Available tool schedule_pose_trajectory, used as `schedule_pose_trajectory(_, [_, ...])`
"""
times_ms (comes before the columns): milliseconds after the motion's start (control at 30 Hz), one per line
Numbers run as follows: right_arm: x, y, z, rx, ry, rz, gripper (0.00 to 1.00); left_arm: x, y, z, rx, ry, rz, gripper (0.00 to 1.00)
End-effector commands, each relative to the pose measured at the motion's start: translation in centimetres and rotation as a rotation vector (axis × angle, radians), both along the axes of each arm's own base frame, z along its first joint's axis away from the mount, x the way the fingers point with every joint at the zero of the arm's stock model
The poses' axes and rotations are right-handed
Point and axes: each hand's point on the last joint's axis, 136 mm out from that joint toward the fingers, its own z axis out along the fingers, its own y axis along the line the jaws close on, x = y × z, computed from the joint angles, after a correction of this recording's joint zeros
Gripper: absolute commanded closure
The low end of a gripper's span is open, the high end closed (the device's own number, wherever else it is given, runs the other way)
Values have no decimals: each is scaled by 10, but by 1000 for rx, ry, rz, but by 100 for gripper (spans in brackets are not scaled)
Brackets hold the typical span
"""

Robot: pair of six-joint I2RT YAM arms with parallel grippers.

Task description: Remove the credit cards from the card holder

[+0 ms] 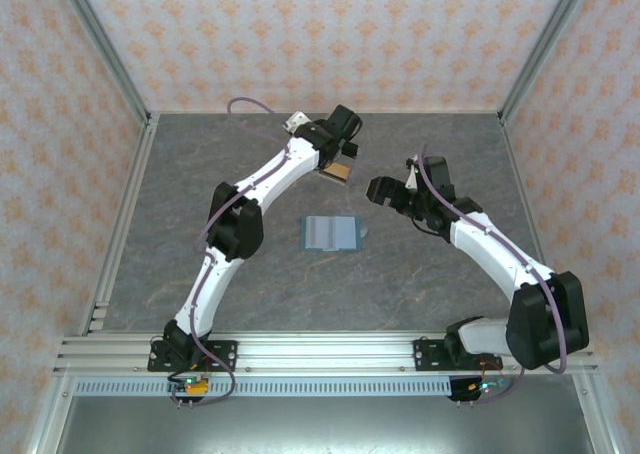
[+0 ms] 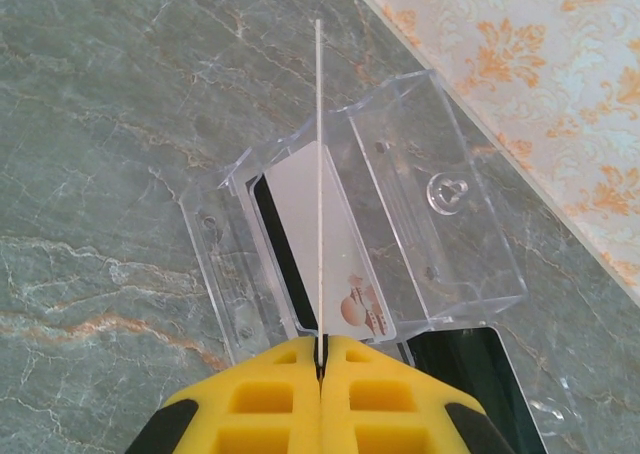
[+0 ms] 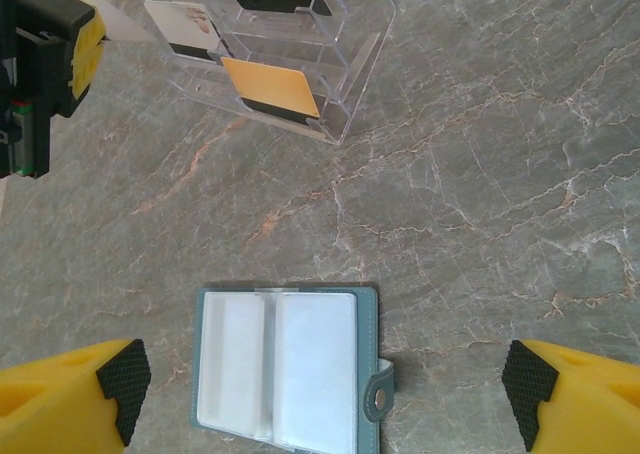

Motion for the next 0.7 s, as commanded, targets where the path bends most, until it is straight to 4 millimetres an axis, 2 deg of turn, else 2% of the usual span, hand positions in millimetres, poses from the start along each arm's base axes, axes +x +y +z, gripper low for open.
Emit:
schedule_pose_trajectory(0, [-5,-2,0,-11,2,7,7,4,15,0,-3,-25,90,100])
schedule_pose_trajectory(667, [-5,-2,1,-10,13,6,7,28,-5,-21,-114,-48,52,100])
